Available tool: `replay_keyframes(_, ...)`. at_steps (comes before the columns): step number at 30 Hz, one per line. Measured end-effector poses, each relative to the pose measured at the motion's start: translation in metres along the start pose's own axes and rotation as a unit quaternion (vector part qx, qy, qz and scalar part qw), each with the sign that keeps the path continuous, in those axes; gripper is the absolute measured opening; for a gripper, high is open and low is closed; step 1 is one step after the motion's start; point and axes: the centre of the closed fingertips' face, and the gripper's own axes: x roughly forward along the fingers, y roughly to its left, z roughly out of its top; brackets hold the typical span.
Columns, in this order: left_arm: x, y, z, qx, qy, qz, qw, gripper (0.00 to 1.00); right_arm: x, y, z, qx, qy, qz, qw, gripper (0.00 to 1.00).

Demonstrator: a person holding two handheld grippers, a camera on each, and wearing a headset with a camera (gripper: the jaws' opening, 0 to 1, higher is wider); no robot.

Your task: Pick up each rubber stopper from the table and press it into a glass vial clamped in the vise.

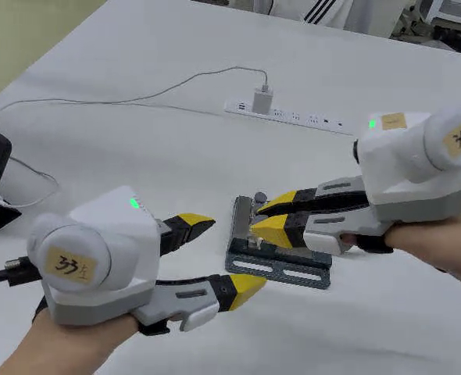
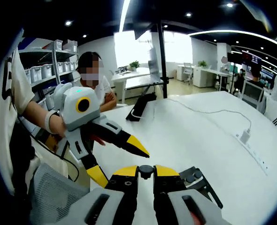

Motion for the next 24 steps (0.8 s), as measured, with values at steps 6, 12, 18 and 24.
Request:
replay_keyframes(6,0.001,0.001,0.021,-0.002,-0.037,0.001,0.9993,0.31,-0.007,0.003,0.015,0.036,-0.064,-0.002,0.9973,0.07)
replay_keyframes(12,0.001,-0.002,0.033,-0.012,-0.063,-0.005,0.9979,0.21,-0.014,0.001,0.026,0.089,-0.128,0.002,0.9878,0.06)
replay_keyframes(18,0.002,-0.007,0.043,-0.013,-0.080,-0.013,0.9966,0.12,-0.020,-0.002,0.024,0.103,-0.147,0.004,0.9838,0.06)
replay_keyframes(24,0.005,-0.012,0.047,-0.011,-0.085,-0.023,0.9961,0.09,-0.022,0.003,0.024,0.116,-0.160,0.005,0.9802,0.06)
